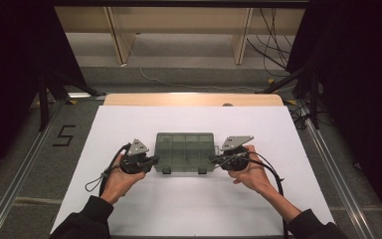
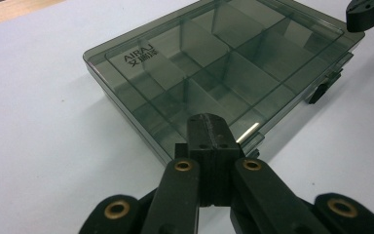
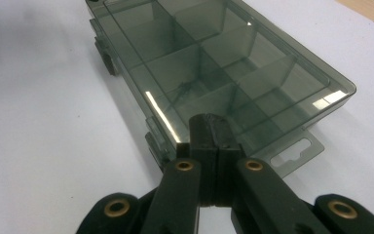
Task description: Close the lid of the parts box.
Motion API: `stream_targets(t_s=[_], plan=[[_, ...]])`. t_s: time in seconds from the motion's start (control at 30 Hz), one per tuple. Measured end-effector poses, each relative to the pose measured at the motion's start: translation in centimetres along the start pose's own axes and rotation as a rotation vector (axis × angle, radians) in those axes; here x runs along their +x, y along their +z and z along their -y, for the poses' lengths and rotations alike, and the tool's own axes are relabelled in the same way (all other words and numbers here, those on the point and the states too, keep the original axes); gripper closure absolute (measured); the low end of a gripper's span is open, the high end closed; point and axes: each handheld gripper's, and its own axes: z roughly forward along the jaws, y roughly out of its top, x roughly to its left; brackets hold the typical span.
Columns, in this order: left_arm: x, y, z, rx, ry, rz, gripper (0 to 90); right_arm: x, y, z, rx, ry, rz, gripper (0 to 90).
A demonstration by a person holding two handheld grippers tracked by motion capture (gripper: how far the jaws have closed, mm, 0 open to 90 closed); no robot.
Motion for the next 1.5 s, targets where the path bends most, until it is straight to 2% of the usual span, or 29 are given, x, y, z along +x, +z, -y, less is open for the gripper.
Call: stream_targets(t_s=[0.13, 0.33, 0.4, 0.43, 0.57, 0.63, 0.7, 0.73, 0.87, 0.93, 1.03, 1.07, 1.17, 1.23, 1.3, 1.37, 1.4, 1.5], plan=[[0.0, 0.1, 0.1, 0.006, 0.012, -0.008, 89.7, 0.0, 0.1, 0.1, 0.004, -0.001, 0.004, 90.0], [0.0, 0.2, 0.2, 0.007, 0.003, -0.012, 89.7, 0.1, 0.2, 0.2, 0.011, 0.001, 0.007, 90.0], [-0.1, 0.2, 0.2, 0.01, -0.001, -0.001, 89.7, 0.1, 0.3, 0.2, 0.013, 0.002, 0.007, 90.0], [0.0, 0.2, 0.2, 0.009, 0.019, -0.017, 89.7, 0.1, 0.3, 0.2, 0.014, 0.002, 0.006, 90.0], [0.0, 0.3, 0.3, 0.02, 0.023, -0.008, 89.7, 0.1, 0.3, 0.3, 0.014, 0.003, 0.004, 90.0], [-0.1, 0.4, 0.4, 0.014, 0.002, -0.021, 89.7, 0.0, 0.3, 0.3, 0.013, 0.003, 0.005, 90.0], [0.0, 0.3, 0.4, 0.014, 0.013, -0.019, 89.7, 0.0, 0.4, 0.3, 0.008, 0.001, 0.002, 90.0], [0.0, 0.4, 0.5, 0.014, 0.001, -0.02, 89.7, 0.0, 0.3, 0.3, 0.011, 0.005, 0.004, 90.0], [-0.1, 0.2, 0.4, 0.008, 0.008, -0.018, 89.6, 0.0, 0.3, 0.4, 0.007, 0.024, 0.005, 90.0], [-0.1, 0.0, 0.3, -0.021, -0.005, -0.016, 89.4, 0.0, 0.2, 0.4, -0.016, 0.043, 0.006, 90.0], [-0.3, -0.4, 0.1, -0.07, -0.027, 0.015, 82.4, -0.2, -0.4, 0.2, -0.061, 0.069, 0.004, 84.3], [-0.4, -0.6, -0.1, -0.085, -0.007, 0.029, 78.7, -0.2, -0.6, 0.1, -0.084, 0.073, 0.008, 82.0], [-1.0, -0.8, -0.4, -0.144, -0.009, 0.043, 63.8, -0.1, -1.5, -0.3, -0.145, 0.095, 0.025, 66.6], [-1.3, -0.9, -0.5, -0.182, -0.027, 0.068, 57.1, 0.0, -2.1, -0.5, -0.19, 0.106, 0.04, 59.2], [-1.4, -1.2, -0.7, -0.204, -0.027, 0.068, 50.0, 0.1, -2.7, -0.6, -0.227, 0.127, 0.047, 50.7], [-1.4, -1.5, -0.8, -0.226, -0.023, 0.068, 46.5, 0.4, -3.2, -0.6, -0.257, 0.126, 0.05, 44.9], [-1.6, -1.5, -0.8, -0.235, -0.038, 0.067, 44.9, 0.5, -3.4, -0.6, -0.262, 0.124, 0.057, 42.8], [-1.6, -1.7, -0.7, -0.252, -0.048, 0.07, 39.1, 0.8, -4.2, -0.5, -0.304, 0.129, 0.073, 36.9]])
